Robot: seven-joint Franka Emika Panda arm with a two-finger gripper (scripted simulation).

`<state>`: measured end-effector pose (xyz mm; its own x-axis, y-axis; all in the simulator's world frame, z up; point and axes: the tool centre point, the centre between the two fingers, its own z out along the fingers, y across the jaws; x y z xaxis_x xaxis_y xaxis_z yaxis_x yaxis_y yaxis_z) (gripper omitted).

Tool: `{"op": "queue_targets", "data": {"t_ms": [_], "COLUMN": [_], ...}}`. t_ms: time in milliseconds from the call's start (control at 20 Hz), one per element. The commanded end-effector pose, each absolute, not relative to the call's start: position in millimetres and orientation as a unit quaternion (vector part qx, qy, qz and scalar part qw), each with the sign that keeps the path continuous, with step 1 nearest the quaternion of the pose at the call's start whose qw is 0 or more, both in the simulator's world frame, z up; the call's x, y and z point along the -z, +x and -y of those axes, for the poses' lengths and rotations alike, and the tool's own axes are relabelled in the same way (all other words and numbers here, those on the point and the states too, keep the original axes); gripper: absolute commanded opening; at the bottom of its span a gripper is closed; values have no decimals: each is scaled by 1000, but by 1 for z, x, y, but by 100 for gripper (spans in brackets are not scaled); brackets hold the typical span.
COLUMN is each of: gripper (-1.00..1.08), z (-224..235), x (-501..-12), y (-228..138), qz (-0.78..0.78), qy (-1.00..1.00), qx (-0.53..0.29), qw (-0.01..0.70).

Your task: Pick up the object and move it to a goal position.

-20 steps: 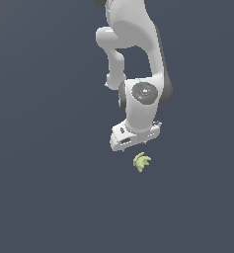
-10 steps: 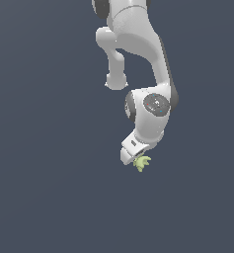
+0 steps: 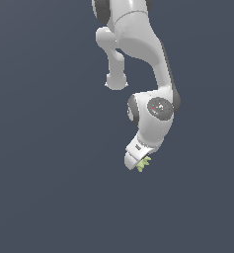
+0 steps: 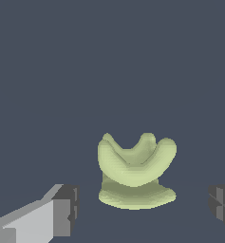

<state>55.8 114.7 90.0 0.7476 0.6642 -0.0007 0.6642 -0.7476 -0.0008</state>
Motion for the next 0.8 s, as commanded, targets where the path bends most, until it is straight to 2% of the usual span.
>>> {"op": "queue_targets", "data": {"t_ms": [0, 750], "gripper": [100, 100], "z": [-115, -115], "x": [-90, -39], "y": [56, 56], "qz": [355, 358], "qy": [-935, -934], "qx": [0, 0], "qw": [0, 0]}}
